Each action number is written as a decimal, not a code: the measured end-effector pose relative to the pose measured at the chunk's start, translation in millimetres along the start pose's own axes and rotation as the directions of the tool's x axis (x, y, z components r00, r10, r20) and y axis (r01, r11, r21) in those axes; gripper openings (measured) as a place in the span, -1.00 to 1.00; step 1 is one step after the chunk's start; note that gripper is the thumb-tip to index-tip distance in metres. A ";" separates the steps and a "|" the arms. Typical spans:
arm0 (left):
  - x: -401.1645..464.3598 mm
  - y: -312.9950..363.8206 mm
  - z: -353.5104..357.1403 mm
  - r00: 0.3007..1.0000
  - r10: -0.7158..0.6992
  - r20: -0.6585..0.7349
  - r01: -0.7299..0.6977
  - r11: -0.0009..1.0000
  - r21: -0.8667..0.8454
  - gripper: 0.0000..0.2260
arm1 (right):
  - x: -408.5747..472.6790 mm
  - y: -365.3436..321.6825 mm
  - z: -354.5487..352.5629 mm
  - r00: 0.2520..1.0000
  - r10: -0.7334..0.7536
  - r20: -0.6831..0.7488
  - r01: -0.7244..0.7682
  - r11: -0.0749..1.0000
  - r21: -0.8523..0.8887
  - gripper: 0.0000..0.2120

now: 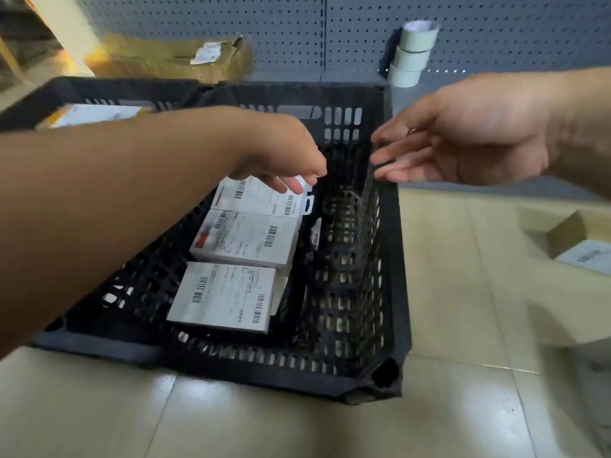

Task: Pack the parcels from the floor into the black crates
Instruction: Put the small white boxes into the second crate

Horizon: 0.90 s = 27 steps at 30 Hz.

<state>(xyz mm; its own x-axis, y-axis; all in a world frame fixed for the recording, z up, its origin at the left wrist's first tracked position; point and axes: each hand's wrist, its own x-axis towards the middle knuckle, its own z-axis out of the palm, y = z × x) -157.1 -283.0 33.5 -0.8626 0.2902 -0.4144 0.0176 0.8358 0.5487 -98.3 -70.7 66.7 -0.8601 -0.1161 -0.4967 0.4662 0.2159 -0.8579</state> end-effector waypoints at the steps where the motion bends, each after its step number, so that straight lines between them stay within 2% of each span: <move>1: 1.0 10.7 1.8 0.999 0.018 -0.046 -0.019 1.000 -0.018 -0.86 | -2.0 0.7 -10.9 1.000 -0.020 -0.023 0.021 1.000 0.016 -0.66; 4: 4.1 43.1 10.2 0.978 0.084 -0.192 -0.100 0.992 -0.080 -0.88 | -6.9 8.7 -48.7 0.990 -0.080 -0.112 0.086 0.995 0.055 -0.68; 7: 8.5 74.6 26.4 0.949 0.142 -0.282 -0.220 0.938 -0.268 -0.84 | -8.9 34.5 -92.9 0.970 -0.073 -0.232 0.086 0.995 0.048 -0.71; 13: 14.0 141.3 79.3 0.887 0.282 -0.366 -0.399 0.867 -0.299 -0.85 | -21.9 123.9 -190.2 0.908 0.113 -0.404 -0.140 0.989 -0.039 -0.77; 16: 19.2 176.4 116.0 0.907 0.308 -0.288 -0.398 0.852 -0.340 -0.89 | -37.2 168.9 -228.8 0.881 0.213 -0.421 -0.288 0.950 -0.121 -0.81; 21: 27.8 218.7 188.0 0.966 0.258 0.018 -0.237 0.910 -0.341 -0.80 | -60.4 228.9 -265.5 0.836 0.367 -0.407 -0.480 0.849 -0.220 -0.79; 27: 30.0 240.9 270.6 0.956 0.118 0.267 -0.018 0.937 -0.350 -0.77 | -75.0 271.3 -291.6 0.805 0.462 -0.373 -0.558 0.803 -0.210 -0.74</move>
<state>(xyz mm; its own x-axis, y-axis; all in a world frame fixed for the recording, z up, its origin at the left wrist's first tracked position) -42.0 53.1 -43.2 -0.6877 0.5009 -0.5256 -0.1451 0.6145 0.7755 32.4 279.3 -90.4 -0.5542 0.3677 -0.7468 0.8108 0.4413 -0.3845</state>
